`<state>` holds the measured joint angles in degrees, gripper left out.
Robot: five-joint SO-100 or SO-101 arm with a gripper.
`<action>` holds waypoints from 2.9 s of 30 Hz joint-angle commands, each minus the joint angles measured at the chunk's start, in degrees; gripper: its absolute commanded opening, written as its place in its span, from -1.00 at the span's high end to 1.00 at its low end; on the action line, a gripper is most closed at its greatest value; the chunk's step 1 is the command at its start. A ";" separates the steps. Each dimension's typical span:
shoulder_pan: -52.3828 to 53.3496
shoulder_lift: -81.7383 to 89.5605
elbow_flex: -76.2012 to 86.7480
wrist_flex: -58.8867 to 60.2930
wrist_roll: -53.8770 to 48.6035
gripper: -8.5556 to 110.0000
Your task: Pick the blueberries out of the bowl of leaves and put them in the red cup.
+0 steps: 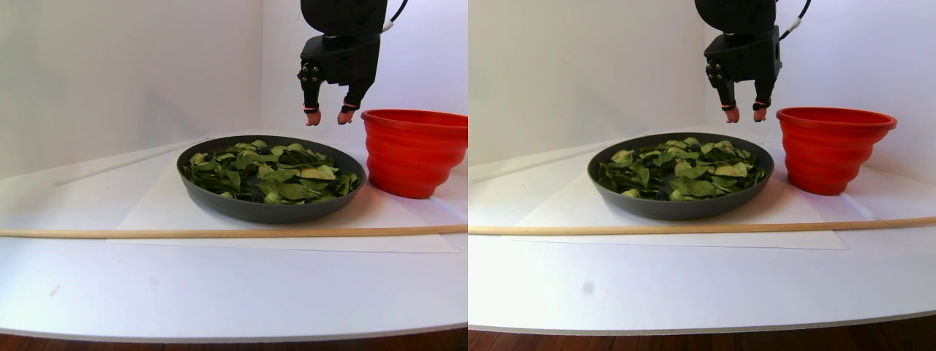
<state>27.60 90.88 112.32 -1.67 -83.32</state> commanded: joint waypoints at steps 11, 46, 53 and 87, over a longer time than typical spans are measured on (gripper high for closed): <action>-0.70 -2.02 -0.53 -4.57 2.72 0.54; -0.97 -11.25 -4.04 -11.69 8.17 0.55; -1.05 -12.22 -5.80 -11.69 8.61 0.55; -1.93 -18.02 -10.99 -13.62 13.80 0.54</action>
<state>25.75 72.07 104.41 -14.33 -69.87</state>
